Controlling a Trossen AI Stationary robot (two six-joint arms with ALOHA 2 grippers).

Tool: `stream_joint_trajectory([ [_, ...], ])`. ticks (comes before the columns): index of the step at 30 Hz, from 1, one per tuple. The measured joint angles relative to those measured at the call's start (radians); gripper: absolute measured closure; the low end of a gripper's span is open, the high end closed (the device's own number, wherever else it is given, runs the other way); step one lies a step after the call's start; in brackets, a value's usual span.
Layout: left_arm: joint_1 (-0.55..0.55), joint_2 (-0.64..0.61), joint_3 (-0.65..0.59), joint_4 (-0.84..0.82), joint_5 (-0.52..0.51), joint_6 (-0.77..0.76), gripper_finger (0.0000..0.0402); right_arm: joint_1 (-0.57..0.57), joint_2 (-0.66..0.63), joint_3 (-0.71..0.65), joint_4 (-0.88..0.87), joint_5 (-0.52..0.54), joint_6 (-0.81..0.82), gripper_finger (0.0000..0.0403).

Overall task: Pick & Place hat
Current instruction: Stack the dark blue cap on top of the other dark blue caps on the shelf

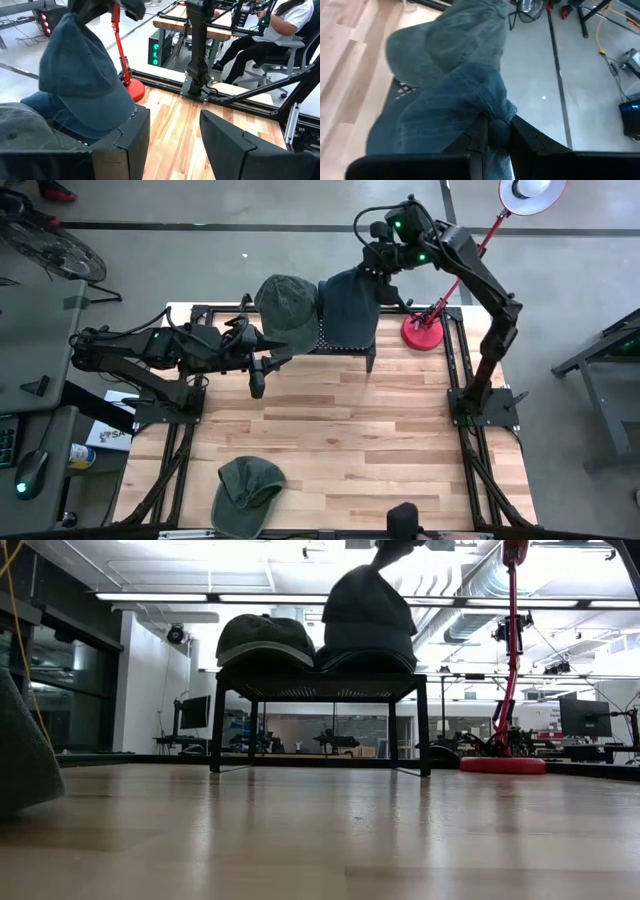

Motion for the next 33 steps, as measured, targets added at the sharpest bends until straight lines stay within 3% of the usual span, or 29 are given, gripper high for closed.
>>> stream_joint_trajectory([
  [24,0.000,0.000,0.000,-0.002,0.000,-0.018,0.0231,-0.069,0.140,0.000,0.101,0.020,-0.040,0.0363],
  [33,0.000,0.000,0.000,-0.003,0.000,-0.019,0.0231,-0.069,0.150,0.000,0.105,0.024,-0.033,0.0317],
])
